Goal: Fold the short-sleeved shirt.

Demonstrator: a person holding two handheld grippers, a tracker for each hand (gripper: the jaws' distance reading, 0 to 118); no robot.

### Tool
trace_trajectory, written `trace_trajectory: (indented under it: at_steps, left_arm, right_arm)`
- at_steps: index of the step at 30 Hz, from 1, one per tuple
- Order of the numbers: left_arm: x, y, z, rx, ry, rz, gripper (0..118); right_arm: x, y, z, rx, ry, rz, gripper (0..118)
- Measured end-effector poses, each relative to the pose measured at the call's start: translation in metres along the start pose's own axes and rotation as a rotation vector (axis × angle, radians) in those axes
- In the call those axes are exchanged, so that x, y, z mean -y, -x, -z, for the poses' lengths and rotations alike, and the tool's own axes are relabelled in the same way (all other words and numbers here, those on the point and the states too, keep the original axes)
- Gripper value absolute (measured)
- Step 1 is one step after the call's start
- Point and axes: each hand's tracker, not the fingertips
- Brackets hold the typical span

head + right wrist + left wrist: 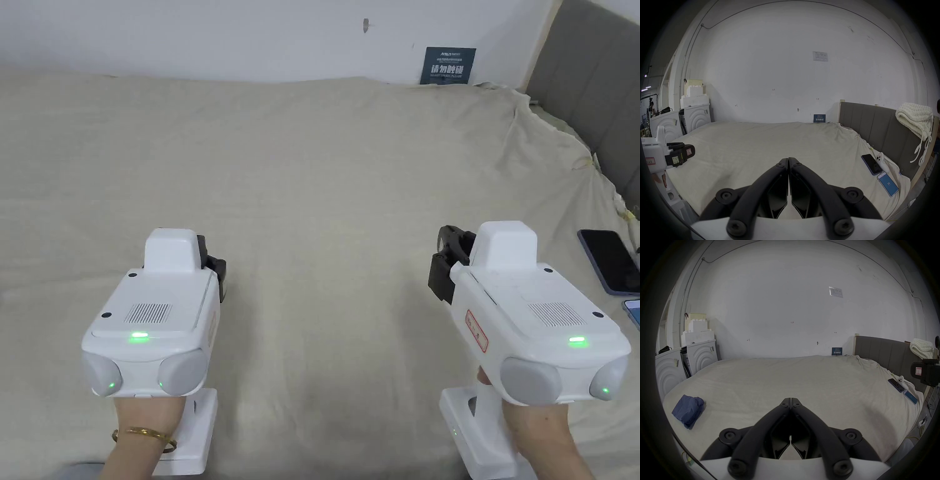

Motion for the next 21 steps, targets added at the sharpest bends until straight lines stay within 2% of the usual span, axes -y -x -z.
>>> trace_trajectory:
  at_steps: [21]
  left_arm:
    - [-0.0032,-0.0026,-0.0028,0.007,-0.005,0.013,0]
  right_arm:
    - [-0.0020,-0.0009,-0.0018,0.005,-0.006,0.005,0]
